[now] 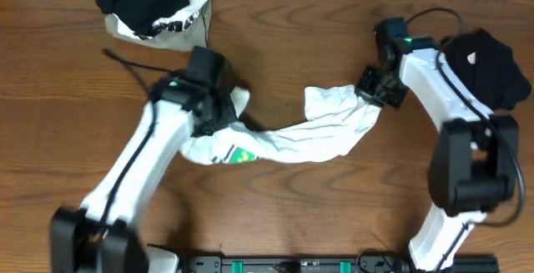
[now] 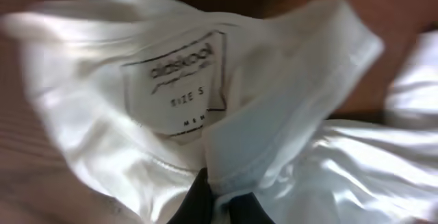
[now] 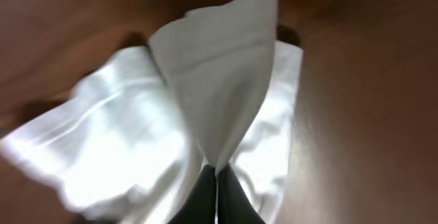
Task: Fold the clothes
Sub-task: 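Stretch the T-shirt between both grippers, pulling apart left and right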
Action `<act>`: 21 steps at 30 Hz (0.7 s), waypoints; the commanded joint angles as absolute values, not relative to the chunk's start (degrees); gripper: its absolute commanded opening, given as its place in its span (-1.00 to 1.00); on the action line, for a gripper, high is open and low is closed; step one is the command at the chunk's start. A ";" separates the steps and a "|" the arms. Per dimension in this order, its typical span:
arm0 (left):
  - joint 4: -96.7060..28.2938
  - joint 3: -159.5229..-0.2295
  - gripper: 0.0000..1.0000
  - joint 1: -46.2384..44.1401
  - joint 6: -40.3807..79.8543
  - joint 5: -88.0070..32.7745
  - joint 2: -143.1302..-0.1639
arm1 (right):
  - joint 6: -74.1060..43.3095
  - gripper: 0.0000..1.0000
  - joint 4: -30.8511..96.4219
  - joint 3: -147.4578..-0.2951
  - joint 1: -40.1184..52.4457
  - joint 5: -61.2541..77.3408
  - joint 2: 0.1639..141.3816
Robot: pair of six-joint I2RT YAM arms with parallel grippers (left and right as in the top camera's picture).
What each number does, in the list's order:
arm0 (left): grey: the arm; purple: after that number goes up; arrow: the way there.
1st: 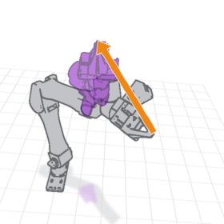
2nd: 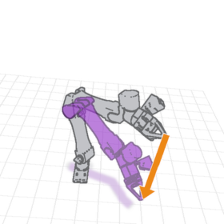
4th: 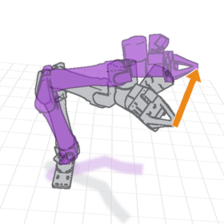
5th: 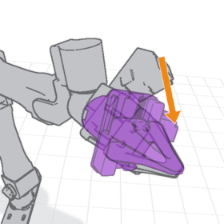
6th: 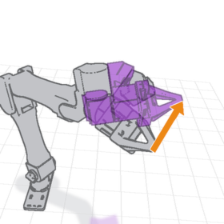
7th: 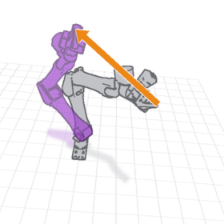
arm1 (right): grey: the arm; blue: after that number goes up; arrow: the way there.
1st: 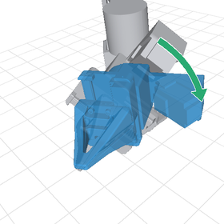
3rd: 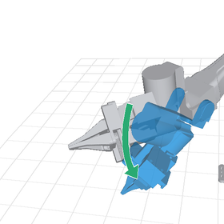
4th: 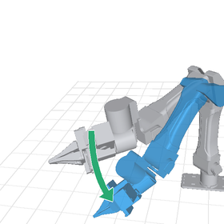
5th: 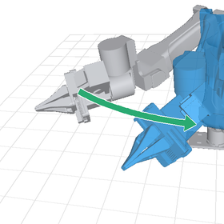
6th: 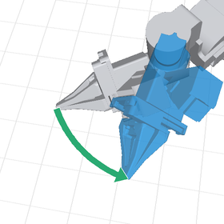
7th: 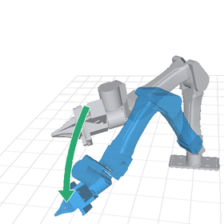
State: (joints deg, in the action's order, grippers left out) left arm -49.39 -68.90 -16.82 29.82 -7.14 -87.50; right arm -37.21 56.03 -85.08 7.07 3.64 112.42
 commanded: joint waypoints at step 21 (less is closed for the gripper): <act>-60.18 -70.74 -0.88 -16.69 25.56 2.81 -56.29 | -40.71 -0.97 68.27 -85.19 1.43 -10.24 73.28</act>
State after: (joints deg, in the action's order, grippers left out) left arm -59.75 -69.69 -16.84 26.63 -1.85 -57.54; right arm -38.41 67.61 -85.08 3.40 -4.14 77.08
